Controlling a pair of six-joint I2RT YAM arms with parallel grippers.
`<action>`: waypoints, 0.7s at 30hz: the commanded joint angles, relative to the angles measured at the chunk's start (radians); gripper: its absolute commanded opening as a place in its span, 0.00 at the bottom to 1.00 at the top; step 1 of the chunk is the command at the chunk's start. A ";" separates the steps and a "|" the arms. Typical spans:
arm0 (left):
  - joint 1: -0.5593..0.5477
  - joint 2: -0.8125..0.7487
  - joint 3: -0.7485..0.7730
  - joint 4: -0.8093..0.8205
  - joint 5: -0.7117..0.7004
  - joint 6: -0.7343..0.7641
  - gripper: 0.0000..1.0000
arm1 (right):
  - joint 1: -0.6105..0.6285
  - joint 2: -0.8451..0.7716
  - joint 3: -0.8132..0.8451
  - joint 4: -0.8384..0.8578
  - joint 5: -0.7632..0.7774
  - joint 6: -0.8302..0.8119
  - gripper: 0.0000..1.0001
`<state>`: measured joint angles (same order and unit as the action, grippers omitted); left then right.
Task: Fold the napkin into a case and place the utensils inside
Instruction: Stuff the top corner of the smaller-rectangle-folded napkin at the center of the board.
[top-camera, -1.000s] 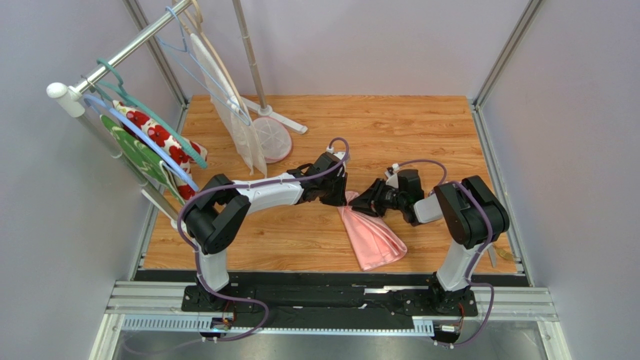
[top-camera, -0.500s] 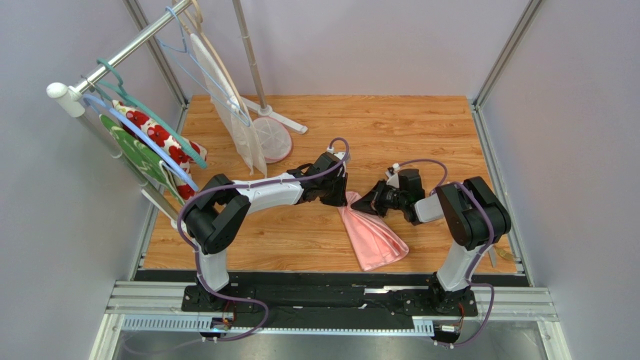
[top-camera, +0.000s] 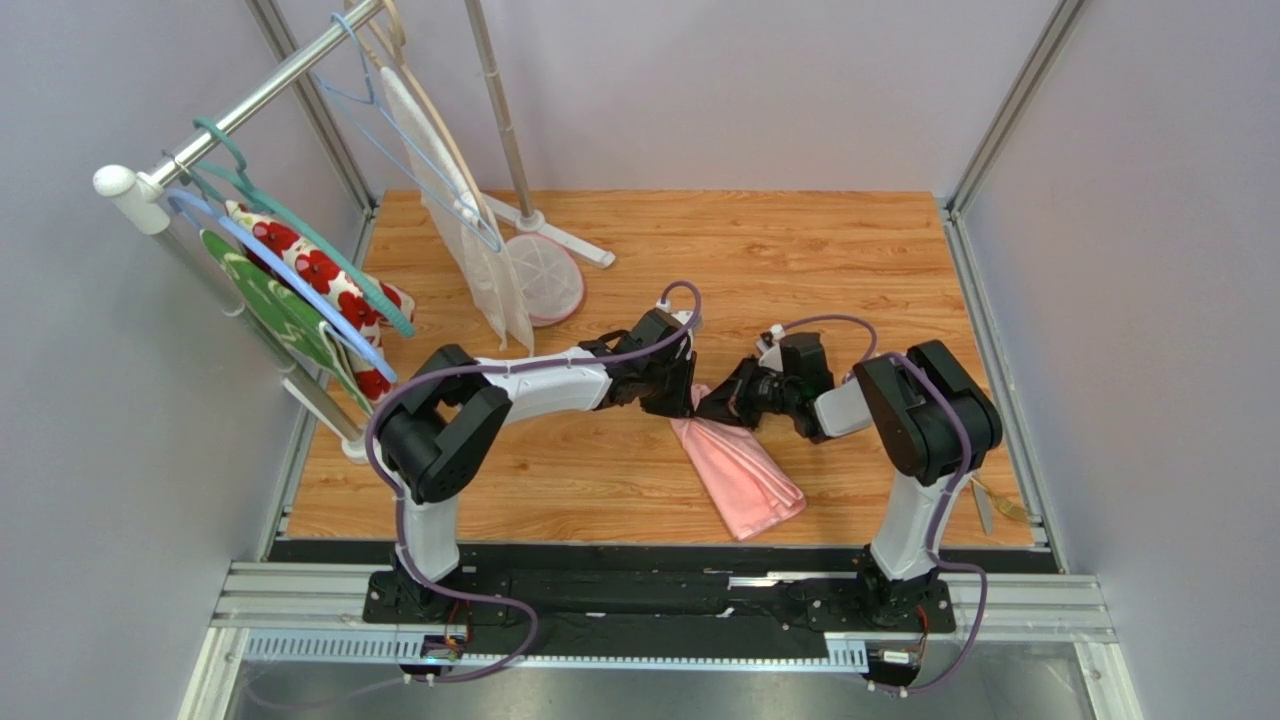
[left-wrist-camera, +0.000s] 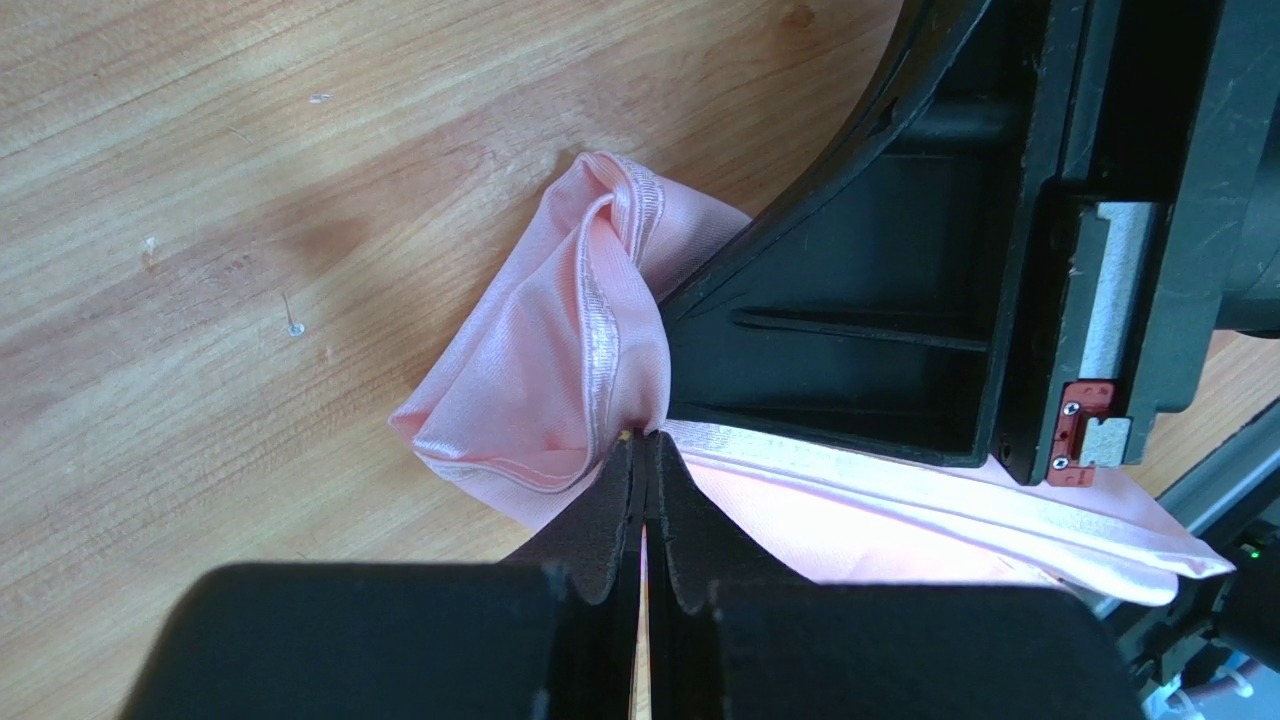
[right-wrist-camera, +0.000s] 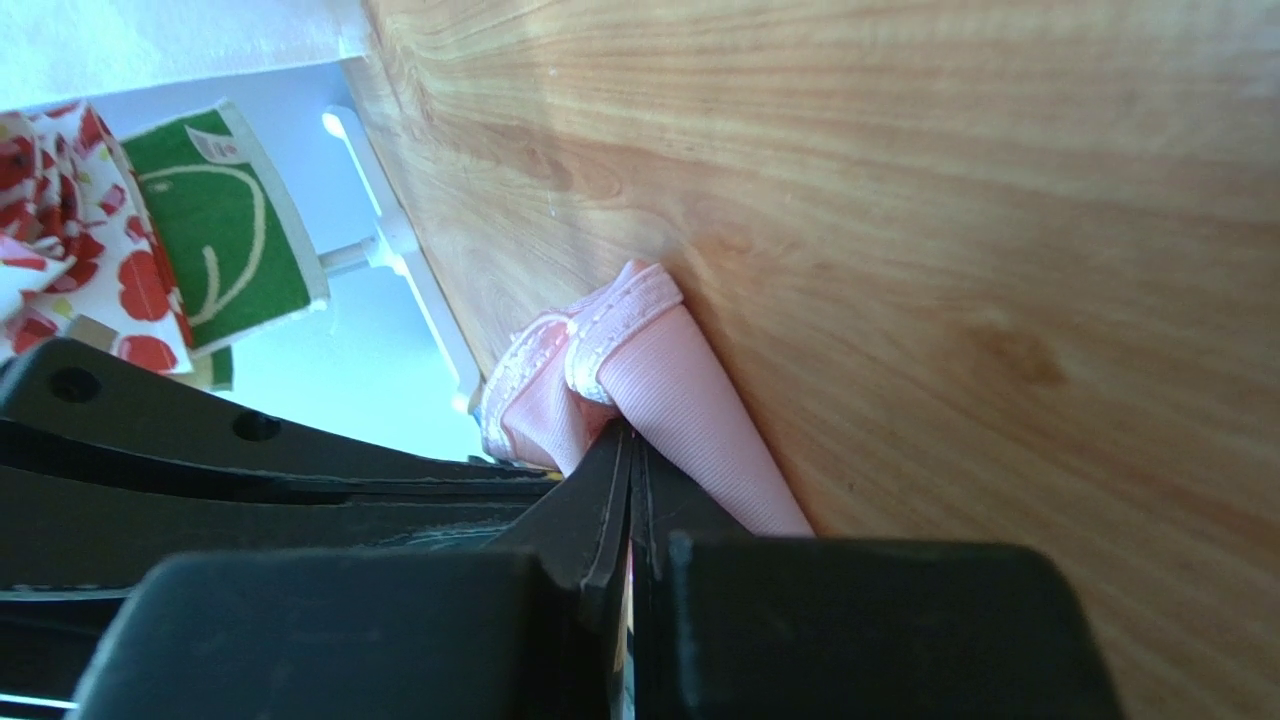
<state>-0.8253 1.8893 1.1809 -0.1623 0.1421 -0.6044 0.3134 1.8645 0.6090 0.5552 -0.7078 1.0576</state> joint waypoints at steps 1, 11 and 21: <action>-0.008 0.022 0.023 0.029 -0.002 -0.008 0.00 | 0.012 0.038 0.014 0.080 0.039 0.096 0.00; -0.005 -0.009 0.046 0.006 -0.022 0.031 0.08 | 0.030 0.073 -0.048 0.170 0.117 0.232 0.00; 0.040 -0.133 0.013 -0.019 0.031 0.037 0.20 | 0.032 0.073 -0.055 0.141 0.122 0.190 0.00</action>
<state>-0.8093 1.8423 1.1965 -0.1837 0.1383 -0.5781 0.3393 1.9133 0.5728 0.7177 -0.6399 1.2686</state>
